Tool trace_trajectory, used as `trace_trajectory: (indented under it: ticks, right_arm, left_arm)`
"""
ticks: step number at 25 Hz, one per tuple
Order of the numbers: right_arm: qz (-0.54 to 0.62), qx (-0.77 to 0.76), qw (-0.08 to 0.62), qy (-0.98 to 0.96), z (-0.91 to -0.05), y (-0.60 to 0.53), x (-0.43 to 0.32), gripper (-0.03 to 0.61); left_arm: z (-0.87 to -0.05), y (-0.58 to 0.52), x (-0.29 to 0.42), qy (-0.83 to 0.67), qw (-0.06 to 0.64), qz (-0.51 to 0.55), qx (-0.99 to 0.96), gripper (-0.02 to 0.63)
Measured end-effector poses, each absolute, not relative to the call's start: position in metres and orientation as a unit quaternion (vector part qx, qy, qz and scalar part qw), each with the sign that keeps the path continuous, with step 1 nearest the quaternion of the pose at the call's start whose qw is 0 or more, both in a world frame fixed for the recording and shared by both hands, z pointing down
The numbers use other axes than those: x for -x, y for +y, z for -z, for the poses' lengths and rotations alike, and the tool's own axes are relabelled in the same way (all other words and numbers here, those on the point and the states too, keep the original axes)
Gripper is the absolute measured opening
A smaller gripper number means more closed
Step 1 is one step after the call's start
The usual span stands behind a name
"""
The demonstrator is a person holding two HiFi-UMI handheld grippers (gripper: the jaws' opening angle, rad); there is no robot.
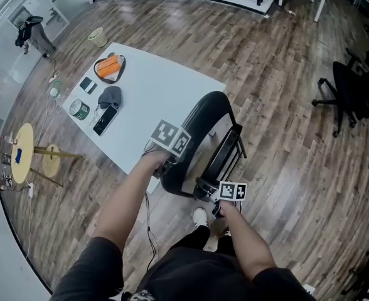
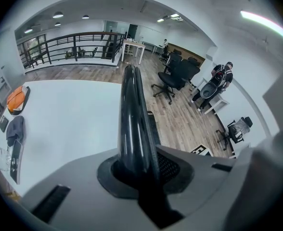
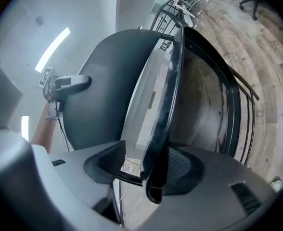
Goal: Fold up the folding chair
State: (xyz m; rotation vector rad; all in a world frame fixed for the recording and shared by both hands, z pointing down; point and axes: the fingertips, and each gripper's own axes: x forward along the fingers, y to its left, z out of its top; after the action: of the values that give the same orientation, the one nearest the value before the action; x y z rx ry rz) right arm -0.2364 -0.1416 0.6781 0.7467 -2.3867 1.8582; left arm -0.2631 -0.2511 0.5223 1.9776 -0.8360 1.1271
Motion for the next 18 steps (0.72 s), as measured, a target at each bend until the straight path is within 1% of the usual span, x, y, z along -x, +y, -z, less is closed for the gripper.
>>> trace_trajectory:
  ticks: [2,4,8,18]
  right_arm:
    - [-0.599,-0.245,0.011,-0.763,-0.68,-0.147,0.245,0.242]
    - [-0.6,-0.256,0.015,-0.758,-0.683,-0.151,0.252,0.222]
    - [-0.6,-0.278,0.027,-0.749,-0.692,-0.159,0.265,0.149]
    - [-0.602,-0.268,0.019,-0.752,-0.695,-0.171,0.29,0.152]
  left_arm:
    - [-0.523,-0.255,0.269,-0.323,0.352,-0.435,-0.764,0.066]
    - [-0.523,-0.257,0.274,-0.322,0.353,-0.435,-0.763,0.066]
    - [-0.522,-0.26,0.28,-0.324,0.353,-0.435,-0.762,0.066]
    - [-0.524,-0.267,0.296,-0.326,0.354,-0.437,-0.76,0.066]
